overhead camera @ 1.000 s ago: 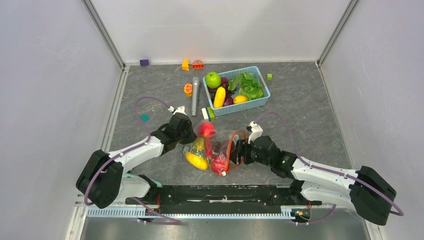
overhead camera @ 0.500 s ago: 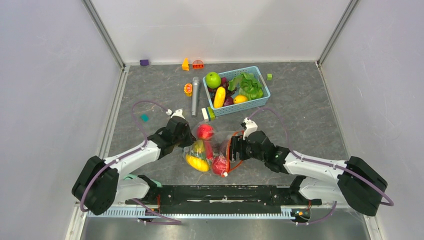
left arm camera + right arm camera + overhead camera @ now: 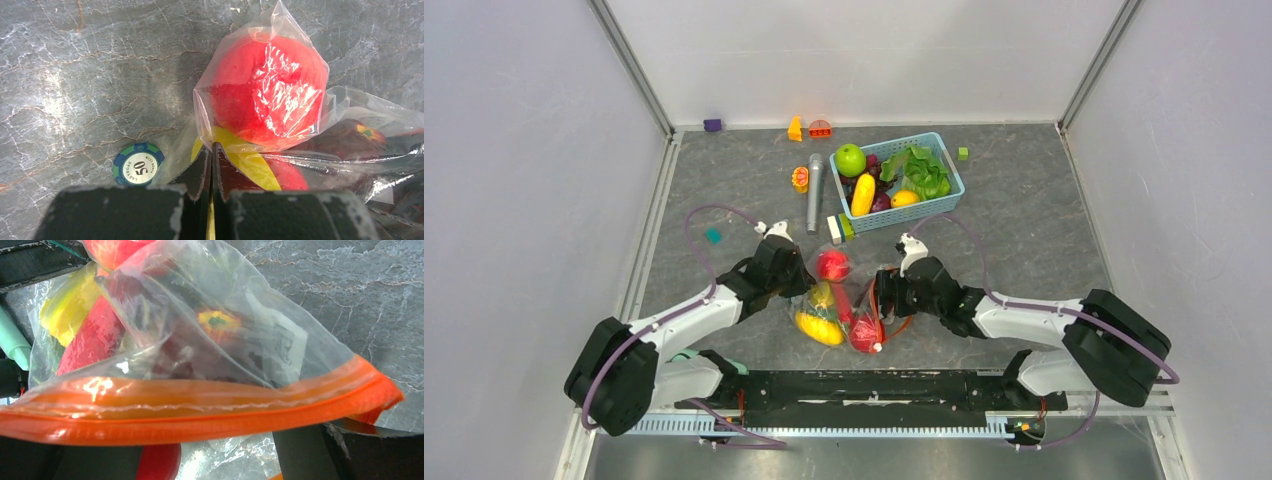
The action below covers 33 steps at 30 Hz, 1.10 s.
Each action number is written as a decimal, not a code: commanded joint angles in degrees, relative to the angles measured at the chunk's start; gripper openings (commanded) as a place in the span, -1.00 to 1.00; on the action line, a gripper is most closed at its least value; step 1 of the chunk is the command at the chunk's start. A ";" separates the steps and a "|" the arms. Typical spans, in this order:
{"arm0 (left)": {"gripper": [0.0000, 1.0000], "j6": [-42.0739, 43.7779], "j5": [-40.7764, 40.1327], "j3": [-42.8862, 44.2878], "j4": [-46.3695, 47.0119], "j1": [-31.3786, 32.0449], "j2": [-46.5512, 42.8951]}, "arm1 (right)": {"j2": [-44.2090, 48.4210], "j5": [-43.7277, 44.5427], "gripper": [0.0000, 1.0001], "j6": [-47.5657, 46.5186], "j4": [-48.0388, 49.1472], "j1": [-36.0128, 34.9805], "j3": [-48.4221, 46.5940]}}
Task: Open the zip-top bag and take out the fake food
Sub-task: Pick up the fake fruit from the zipper food storage bag.
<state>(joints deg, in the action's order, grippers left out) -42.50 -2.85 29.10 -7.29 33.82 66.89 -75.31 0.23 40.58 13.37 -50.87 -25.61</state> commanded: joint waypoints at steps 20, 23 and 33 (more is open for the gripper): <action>-0.95 -3.17 -2.58 0.50 -4.81 0.15 -2.61 | 9.83 -3.76 0.22 -5.36 -6.04 2.42 -0.02; -0.96 -4.30 -3.75 0.26 -5.25 0.11 -3.23 | 14.37 -3.98 0.22 -6.43 -10.24 2.97 0.03; -0.96 -5.26 -7.76 0.12 -8.20 0.12 -7.81 | 26.91 -2.63 0.19 -7.29 -25.53 4.69 -2.16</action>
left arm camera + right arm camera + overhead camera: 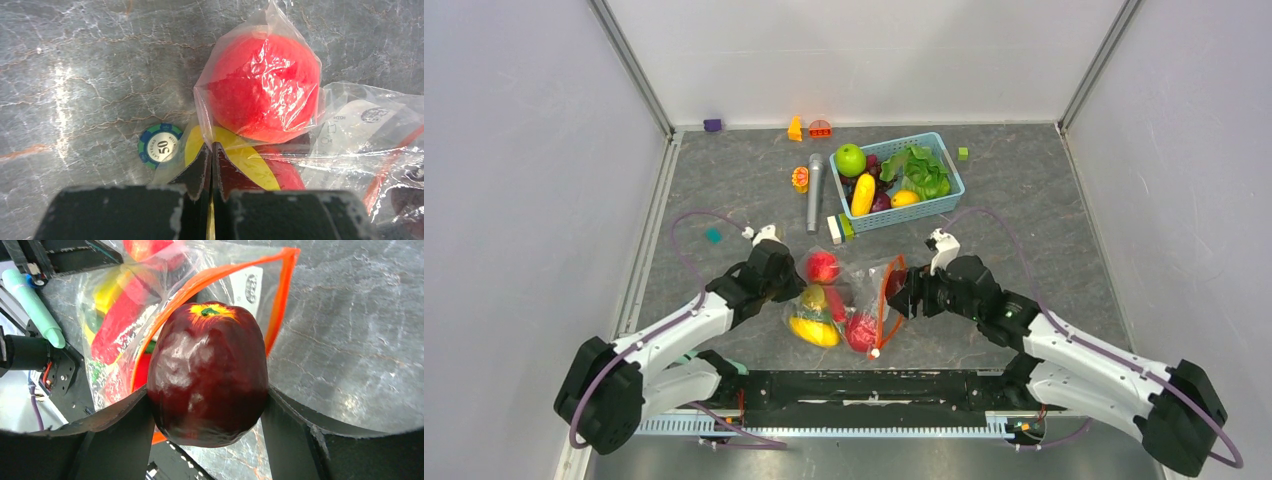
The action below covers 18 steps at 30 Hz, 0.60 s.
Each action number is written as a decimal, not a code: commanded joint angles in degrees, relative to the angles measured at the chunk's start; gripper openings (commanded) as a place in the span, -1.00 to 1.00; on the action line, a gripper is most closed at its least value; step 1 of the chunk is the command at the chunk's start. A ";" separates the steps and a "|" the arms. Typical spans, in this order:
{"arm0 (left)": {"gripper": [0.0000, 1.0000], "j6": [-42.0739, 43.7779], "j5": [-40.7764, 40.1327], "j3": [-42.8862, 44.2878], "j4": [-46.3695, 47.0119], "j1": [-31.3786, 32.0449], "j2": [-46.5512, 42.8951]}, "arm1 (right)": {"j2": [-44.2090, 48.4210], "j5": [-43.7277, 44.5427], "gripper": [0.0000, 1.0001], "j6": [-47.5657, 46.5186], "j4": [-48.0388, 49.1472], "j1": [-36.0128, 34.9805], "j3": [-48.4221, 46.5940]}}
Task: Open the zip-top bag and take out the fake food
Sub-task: Pick up the fake fruit from the zipper food storage bag.
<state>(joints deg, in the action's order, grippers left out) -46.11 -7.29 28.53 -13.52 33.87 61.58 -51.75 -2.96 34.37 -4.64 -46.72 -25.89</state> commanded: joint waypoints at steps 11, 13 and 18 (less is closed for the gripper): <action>-0.95 0.59 -2.68 0.47 -2.54 0.07 -5.26 | 2.51 15.51 0.22 -9.58 -26.64 3.04 -22.85; -0.96 0.37 -3.23 0.16 -2.14 0.06 -5.61 | -1.11 16.98 0.24 -12.03 -27.23 4.35 -27.13; -0.96 0.36 -2.70 0.45 -1.34 0.06 -4.10 | -11.72 16.85 0.24 -17.88 -26.19 8.78 -36.50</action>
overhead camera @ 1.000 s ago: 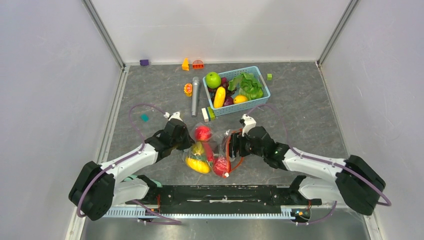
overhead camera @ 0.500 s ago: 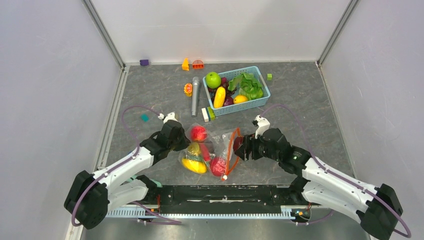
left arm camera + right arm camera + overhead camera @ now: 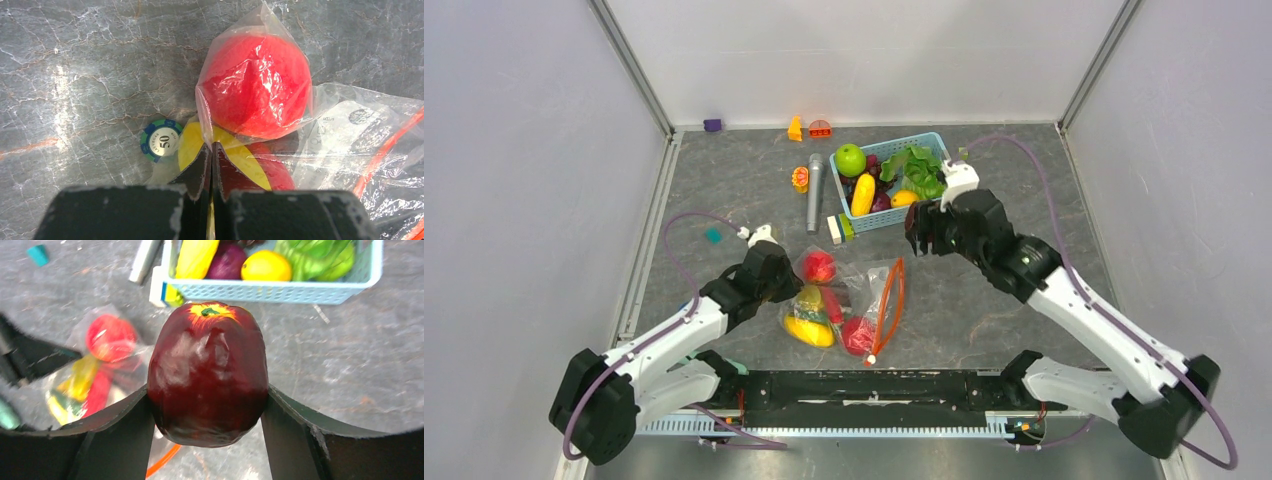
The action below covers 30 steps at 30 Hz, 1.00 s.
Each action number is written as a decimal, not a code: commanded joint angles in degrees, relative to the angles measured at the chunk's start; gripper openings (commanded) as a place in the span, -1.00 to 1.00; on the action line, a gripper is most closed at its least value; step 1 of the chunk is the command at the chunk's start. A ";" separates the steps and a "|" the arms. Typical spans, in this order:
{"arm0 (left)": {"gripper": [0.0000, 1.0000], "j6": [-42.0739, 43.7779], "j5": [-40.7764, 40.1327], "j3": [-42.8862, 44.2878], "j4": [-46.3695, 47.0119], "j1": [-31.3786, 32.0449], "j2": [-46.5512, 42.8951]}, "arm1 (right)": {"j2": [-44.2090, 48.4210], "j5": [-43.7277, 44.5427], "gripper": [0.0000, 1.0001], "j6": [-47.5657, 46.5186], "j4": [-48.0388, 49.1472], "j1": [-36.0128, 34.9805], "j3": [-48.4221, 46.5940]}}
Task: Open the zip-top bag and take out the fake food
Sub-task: Place the fake fruit in the bin.
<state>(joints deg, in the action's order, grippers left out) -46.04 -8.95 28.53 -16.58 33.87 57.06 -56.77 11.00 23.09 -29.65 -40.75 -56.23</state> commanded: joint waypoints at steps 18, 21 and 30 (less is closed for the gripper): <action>-0.96 1.83 1.74 0.37 2.64 0.06 1.12 | -35.98 -16.86 0.16 -11.25 8.64 17.55 -30.36; -0.96 1.74 2.41 0.93 2.96 0.06 2.73 | -40.26 -19.70 0.16 -10.22 11.12 17.51 -34.63; -0.96 1.74 2.90 2.43 2.44 0.06 3.21 | -58.50 -26.19 0.15 -4.56 20.94 17.42 -48.27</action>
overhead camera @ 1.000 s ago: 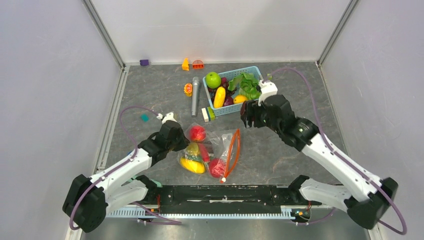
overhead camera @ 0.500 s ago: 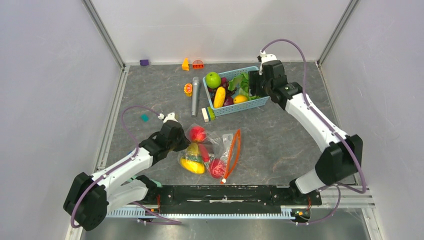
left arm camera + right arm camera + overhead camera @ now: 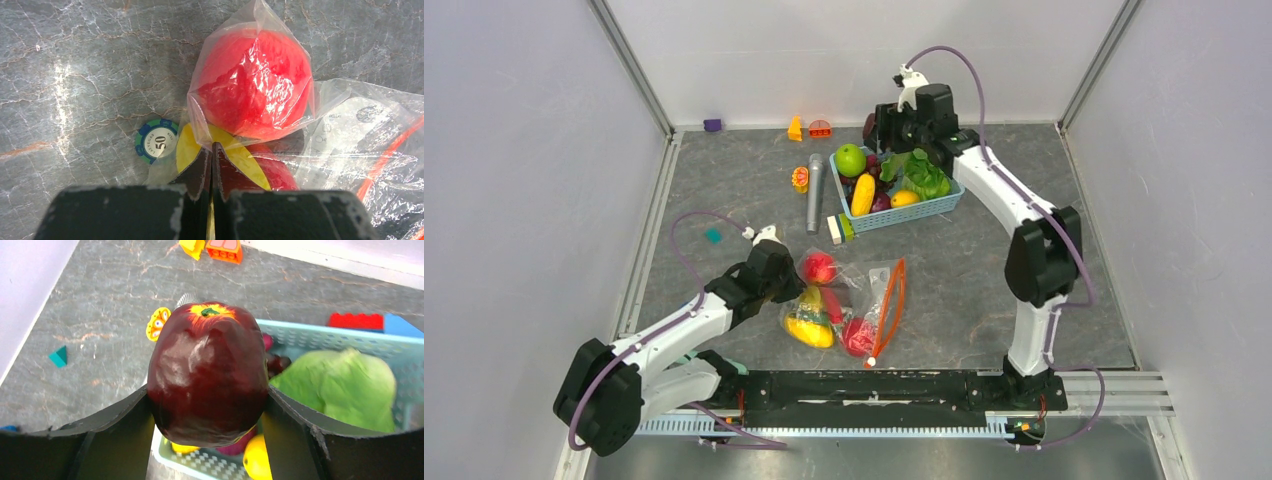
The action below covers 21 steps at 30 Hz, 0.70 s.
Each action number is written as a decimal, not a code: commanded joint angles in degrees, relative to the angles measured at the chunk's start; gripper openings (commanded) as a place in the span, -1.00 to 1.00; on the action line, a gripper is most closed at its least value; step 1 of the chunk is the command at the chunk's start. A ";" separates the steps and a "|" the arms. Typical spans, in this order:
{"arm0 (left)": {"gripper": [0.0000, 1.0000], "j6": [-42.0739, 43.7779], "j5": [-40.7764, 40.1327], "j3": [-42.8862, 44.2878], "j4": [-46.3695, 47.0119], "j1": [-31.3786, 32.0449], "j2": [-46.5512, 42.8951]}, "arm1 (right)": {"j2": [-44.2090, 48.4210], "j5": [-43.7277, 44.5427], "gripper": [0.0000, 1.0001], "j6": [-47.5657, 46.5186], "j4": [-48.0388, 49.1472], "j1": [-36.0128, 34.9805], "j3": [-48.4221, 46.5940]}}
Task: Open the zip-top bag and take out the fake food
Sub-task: Place the fake fruit in the bin.
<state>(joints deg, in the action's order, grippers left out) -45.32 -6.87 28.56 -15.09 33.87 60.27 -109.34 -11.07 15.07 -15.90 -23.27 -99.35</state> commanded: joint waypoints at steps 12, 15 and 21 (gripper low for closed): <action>-0.96 0.76 0.37 1.80 0.24 0.06 -1.47 | -14.73 3.46 0.15 6.56 9.33 -0.87 -5.43; -0.96 0.74 0.43 1.85 0.41 0.06 -0.87 | -14.17 5.88 0.15 5.80 8.09 -0.87 -3.04; -0.96 0.58 0.62 1.73 0.85 0.06 -0.49 | -13.44 8.20 0.15 2.90 5.85 -0.92 -0.24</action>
<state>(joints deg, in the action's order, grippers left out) -45.32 -6.83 28.77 -15.27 33.87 59.90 -125.23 -5.67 20.45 -8.84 -23.75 -101.47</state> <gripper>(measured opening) 0.028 0.741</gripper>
